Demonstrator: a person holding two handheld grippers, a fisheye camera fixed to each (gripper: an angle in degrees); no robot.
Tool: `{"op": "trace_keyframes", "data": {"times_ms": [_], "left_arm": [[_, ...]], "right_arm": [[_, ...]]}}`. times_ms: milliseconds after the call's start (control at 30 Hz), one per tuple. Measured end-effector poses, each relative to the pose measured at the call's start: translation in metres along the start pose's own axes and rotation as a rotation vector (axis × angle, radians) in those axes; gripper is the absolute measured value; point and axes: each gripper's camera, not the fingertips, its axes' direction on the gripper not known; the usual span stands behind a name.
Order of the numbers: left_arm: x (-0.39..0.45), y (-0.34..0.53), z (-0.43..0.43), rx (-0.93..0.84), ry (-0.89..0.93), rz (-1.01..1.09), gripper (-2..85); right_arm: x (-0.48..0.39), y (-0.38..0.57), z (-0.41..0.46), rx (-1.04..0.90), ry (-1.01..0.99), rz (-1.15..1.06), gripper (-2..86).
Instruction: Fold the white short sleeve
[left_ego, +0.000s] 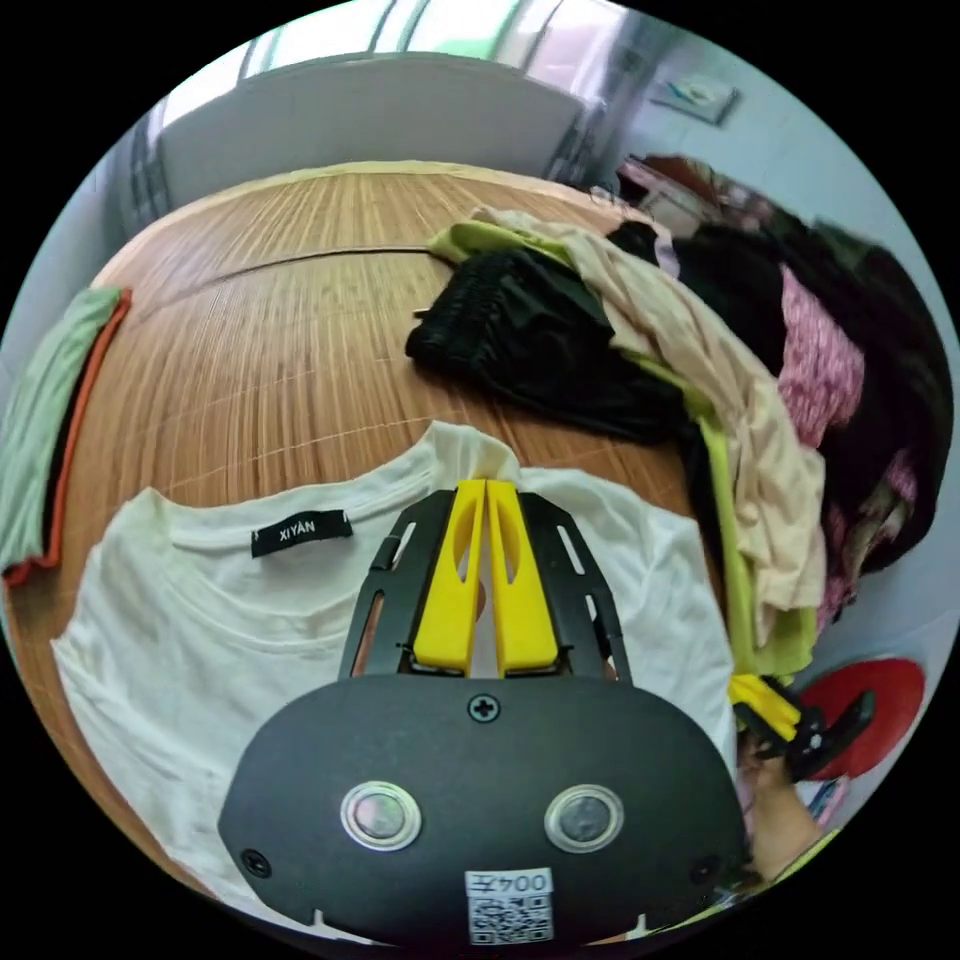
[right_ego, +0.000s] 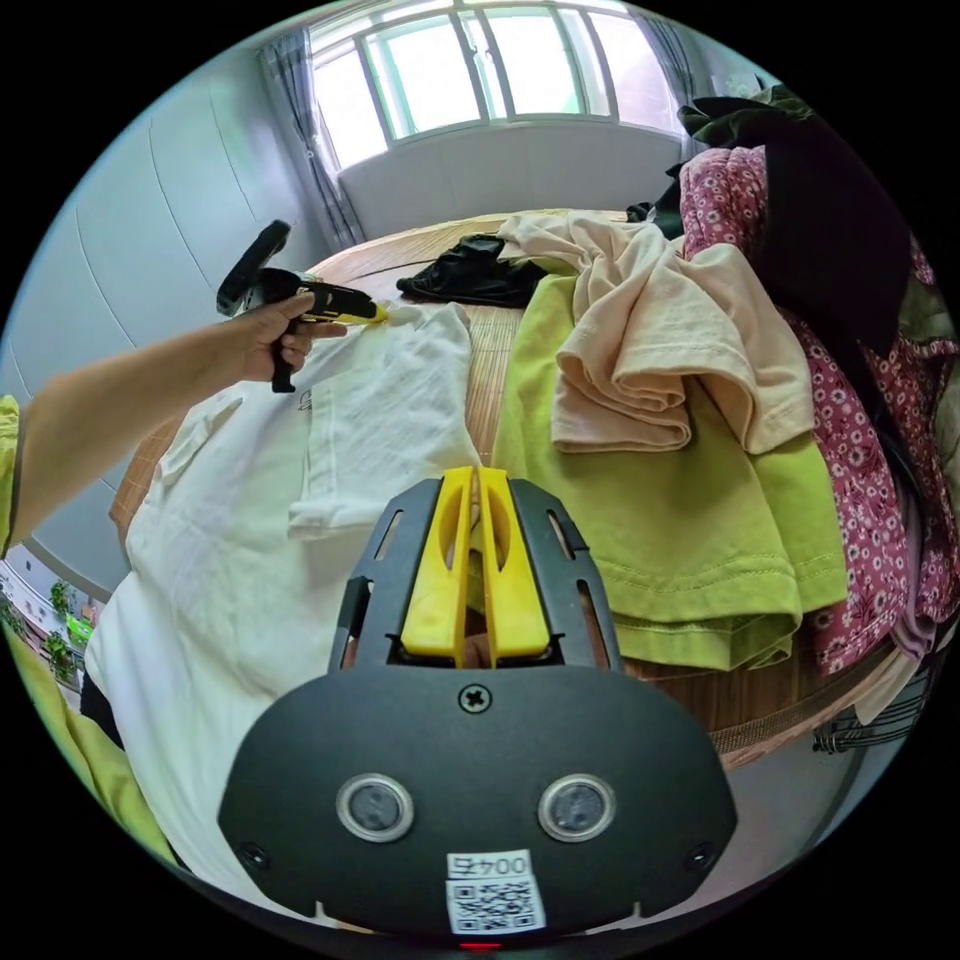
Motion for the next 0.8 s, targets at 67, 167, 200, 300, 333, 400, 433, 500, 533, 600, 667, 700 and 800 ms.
{"op": "trace_keyframes", "data": {"times_ms": [67,167,200,300,333,400,433,500,533,600,667,700,800], "left_arm": [[0.000,0.007,-0.011,0.069,0.024,0.018,0.2],[0.005,0.020,-0.015,0.063,-0.021,0.076,0.2],[0.003,0.024,-0.014,0.065,-0.035,0.078,0.1],[-0.011,0.021,-0.010,0.048,0.006,0.034,0.1],[-0.014,0.019,-0.008,0.029,0.014,0.026,0.1],[-0.015,0.018,-0.007,0.019,0.015,0.025,0.1],[-0.015,0.018,-0.007,0.018,0.009,0.028,0.1],[-0.016,0.018,-0.007,0.015,0.007,0.029,0.1],[-0.018,0.017,-0.007,0.009,0.013,0.026,0.1],[-0.022,0.017,-0.007,0.005,0.030,0.018,0.1],[-0.025,0.018,-0.008,0.007,0.044,0.013,0.0],[-0.026,0.018,-0.009,0.008,0.050,0.010,0.1],[-0.026,0.018,-0.012,0.007,0.042,0.014,0.1]], "right_arm": [[0.005,0.000,-0.004,0.010,-0.008,-0.011,1.7],[0.011,0.001,-0.023,0.062,-0.039,-0.025,5.0],[0.012,0.001,-0.031,0.091,-0.064,-0.034,5.5],[0.024,-0.030,-0.056,0.099,-0.161,-0.010,7.1],[0.030,-0.045,-0.039,-0.030,-0.203,-0.002,8.1],[0.040,-0.058,-0.004,-0.226,-0.219,0.040,7.5],[0.038,-0.068,-0.011,-0.200,-0.158,0.042,5.4],[0.027,-0.086,-0.043,-0.154,-0.145,-0.023,4.2],[0.024,-0.097,-0.060,-0.130,-0.176,-0.042,4.9],[0.025,-0.114,-0.070,-0.084,-0.233,-0.073,7.0],[0.039,-0.144,-0.043,-0.093,-0.237,-0.072,9.3],[0.045,-0.152,-0.031,-0.109,-0.245,-0.055,9.8],[0.076,-0.184,0.021,-0.151,-0.330,0.065,9.4]]}}
